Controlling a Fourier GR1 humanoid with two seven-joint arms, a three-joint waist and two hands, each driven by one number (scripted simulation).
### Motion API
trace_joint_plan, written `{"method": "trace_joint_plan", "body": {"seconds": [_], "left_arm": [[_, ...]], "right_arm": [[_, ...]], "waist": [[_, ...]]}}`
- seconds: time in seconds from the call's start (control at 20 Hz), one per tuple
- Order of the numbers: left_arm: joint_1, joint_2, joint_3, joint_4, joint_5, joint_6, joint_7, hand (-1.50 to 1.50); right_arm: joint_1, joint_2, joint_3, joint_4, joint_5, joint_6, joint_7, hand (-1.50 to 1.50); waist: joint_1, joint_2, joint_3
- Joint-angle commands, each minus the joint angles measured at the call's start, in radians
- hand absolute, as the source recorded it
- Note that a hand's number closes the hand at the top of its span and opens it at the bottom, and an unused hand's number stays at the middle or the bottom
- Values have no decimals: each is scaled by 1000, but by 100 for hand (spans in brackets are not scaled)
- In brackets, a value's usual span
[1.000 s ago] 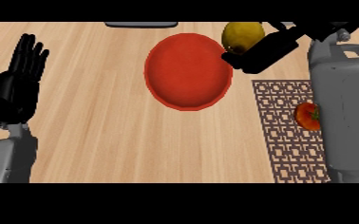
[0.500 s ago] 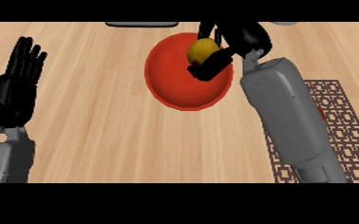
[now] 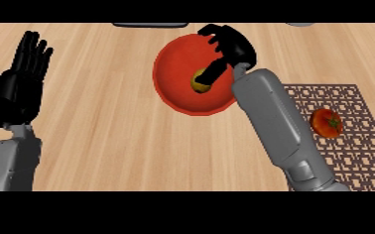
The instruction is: Pick the lemon from the placemat and place it in the bowl
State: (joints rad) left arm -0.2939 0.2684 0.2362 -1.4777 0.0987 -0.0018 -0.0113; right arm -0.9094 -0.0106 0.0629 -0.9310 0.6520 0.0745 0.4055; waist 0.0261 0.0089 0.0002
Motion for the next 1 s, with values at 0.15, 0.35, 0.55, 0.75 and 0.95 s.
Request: {"method": "trace_joint_plan", "body": {"seconds": [0.15, 0.35, 0.55, 0.75, 0.95], "left_arm": [[-4, 13, 6, -22, 18, -14, 31, 0], [14, 17, 30, 19, 26, -20, -7, 0], [7, -8, 0, 29, -12, 7, -21, 0], [47, -5, 9, -15, -1, 0, -19, 0], [28, 34, 45, -11, 35, -24, 18, 0]], "right_arm": [[-22, 10, -82, 112, -158, -220, -194, -150], [0, 7, -163, 94, -143, -360, -301, -150], [-38, -50, -256, 149, -196, -413, -338, -150], [65, -210, -363, 78, -320, -269, -361, -150], [135, -297, -416, 70, -397, -166, -454, -150]], "waist": [[5, -1, 1], [-10, -3, 0], [-13, -2, 0], [-31, -8, 1], [-30, -8, 0]]}}
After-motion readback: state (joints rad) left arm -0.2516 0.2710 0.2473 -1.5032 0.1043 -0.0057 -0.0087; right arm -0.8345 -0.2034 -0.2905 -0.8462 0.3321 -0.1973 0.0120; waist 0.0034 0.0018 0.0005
